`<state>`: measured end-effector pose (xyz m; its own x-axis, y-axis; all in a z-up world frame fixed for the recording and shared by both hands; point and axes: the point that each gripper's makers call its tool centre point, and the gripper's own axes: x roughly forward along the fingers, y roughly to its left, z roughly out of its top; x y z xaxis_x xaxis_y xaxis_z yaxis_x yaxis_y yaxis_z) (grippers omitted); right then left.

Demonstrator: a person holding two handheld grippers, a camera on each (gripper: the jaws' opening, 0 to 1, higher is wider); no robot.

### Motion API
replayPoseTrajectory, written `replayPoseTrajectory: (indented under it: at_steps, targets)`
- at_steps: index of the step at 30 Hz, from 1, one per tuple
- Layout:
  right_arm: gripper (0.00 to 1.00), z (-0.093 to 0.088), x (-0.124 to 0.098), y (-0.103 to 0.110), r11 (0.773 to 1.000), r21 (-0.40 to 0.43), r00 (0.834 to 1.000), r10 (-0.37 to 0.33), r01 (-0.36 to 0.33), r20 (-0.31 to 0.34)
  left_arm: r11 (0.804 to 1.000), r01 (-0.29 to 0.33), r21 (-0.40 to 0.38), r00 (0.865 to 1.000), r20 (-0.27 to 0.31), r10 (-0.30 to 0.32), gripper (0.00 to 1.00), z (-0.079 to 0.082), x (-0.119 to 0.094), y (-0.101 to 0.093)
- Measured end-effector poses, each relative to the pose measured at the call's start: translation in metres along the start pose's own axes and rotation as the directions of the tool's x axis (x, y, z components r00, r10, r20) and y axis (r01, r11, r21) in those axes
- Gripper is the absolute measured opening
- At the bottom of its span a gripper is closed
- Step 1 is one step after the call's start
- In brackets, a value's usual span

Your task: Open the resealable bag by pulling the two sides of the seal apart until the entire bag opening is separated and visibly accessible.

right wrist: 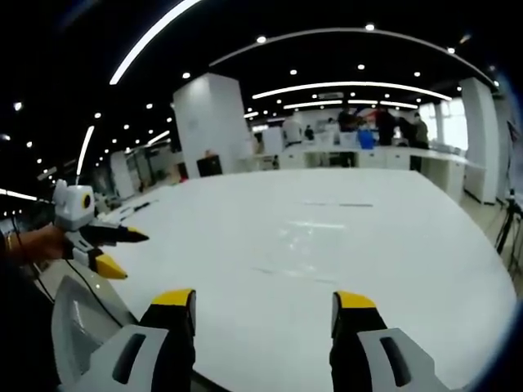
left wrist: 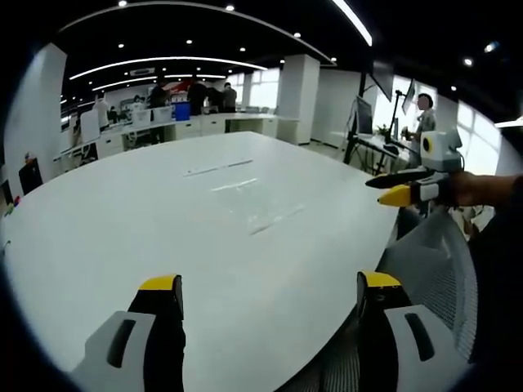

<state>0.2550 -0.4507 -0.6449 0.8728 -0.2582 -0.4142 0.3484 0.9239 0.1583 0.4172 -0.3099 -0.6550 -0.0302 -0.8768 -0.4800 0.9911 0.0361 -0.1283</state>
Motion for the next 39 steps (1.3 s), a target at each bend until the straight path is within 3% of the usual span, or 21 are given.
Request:
replayPoseTrajectory:
  at_steps: [13, 39]
  targets:
    - [0.65, 0.002, 0.006, 0.001, 0.999, -0.04, 1.0, 0.001, -0.002, -0.011, 1.0, 0.0, 0.003, 1.0, -0.006, 0.0, 0.86, -0.002, 0.0, 0.001]
    - [0.58, 0.014, 0.039, 0.006, 0.993, -0.104, 0.998, 0.061, -0.063, -0.026, 1.0, 0.012, 0.006, 1.0, -0.012, -0.012, 0.85, 0.0, 0.005, 0.002]
